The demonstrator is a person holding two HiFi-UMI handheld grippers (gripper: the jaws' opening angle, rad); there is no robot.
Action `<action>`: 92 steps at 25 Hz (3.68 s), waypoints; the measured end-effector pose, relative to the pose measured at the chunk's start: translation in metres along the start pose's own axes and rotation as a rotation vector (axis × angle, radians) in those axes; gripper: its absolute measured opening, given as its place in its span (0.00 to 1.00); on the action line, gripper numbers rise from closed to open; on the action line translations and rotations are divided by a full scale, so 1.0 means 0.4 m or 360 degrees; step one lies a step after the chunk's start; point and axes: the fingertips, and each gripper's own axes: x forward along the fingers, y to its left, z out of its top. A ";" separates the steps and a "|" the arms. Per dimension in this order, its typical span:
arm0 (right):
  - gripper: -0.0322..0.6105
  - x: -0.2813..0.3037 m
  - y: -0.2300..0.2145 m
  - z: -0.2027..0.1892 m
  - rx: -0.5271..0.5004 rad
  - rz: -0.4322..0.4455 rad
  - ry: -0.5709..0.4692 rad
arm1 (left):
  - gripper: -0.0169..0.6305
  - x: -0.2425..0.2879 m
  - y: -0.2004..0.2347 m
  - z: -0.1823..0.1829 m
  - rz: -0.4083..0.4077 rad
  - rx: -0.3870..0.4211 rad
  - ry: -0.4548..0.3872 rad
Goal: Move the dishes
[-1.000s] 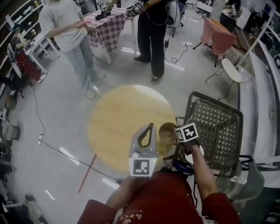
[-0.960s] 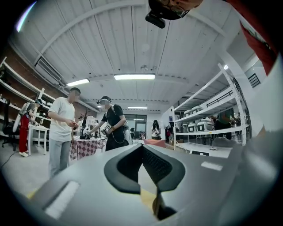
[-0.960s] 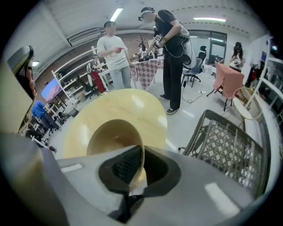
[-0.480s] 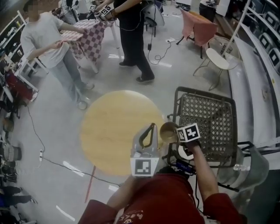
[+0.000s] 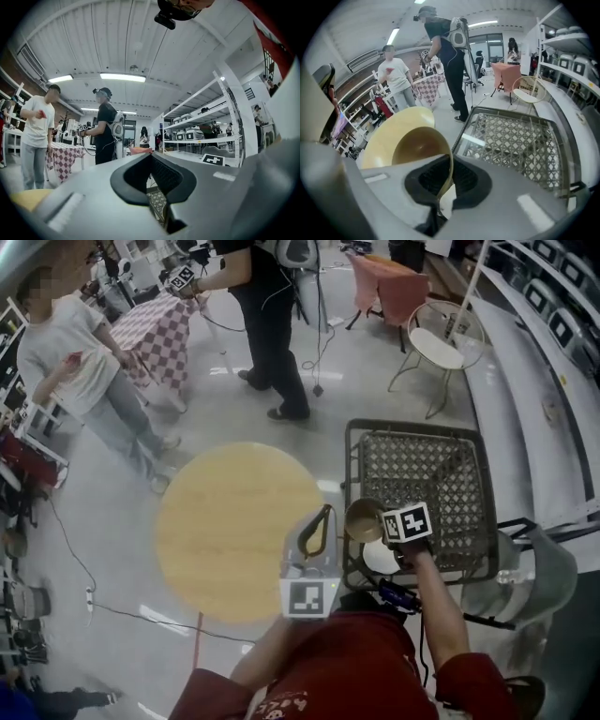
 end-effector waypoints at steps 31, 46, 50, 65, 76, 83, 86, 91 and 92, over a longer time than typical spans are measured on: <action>0.07 -0.154 -0.518 -0.310 0.0538 -0.0251 -0.0081 | 0.04 0.228 -0.539 -0.108 -0.0474 -0.0034 0.0058; 0.07 -0.049 -0.600 -0.396 0.0666 -0.0230 0.0002 | 0.04 0.263 -0.610 -0.166 -0.0482 -0.0060 0.0118; 0.07 -0.020 -0.609 -0.414 0.0689 -0.0240 0.0036 | 0.04 0.270 -0.606 -0.169 -0.0468 -0.0078 0.0108; 0.07 0.038 -0.634 -0.471 0.0782 -0.0239 0.0071 | 0.04 0.287 -0.625 -0.208 -0.0470 -0.0044 0.0146; 0.10 0.044 -0.636 -0.476 0.0773 -0.0242 0.0090 | 0.04 0.298 -0.607 -0.195 -0.0442 -0.0041 0.0088; 0.23 0.031 -0.654 -0.463 0.0795 -0.0278 0.0009 | 0.04 0.295 -0.606 -0.202 -0.0442 -0.0043 0.0104; 0.28 0.019 -0.659 -0.452 0.0792 -0.0286 -0.0028 | 0.04 0.292 -0.605 -0.199 -0.0441 -0.0052 0.0092; 0.30 -0.018 -0.662 -0.435 0.0772 -0.0327 -0.0094 | 0.04 0.288 -0.607 -0.182 -0.0430 -0.0067 0.0043; 0.30 -0.028 -0.661 -0.430 0.0777 -0.0332 -0.0114 | 0.04 0.287 -0.605 -0.179 -0.0427 -0.0065 0.0037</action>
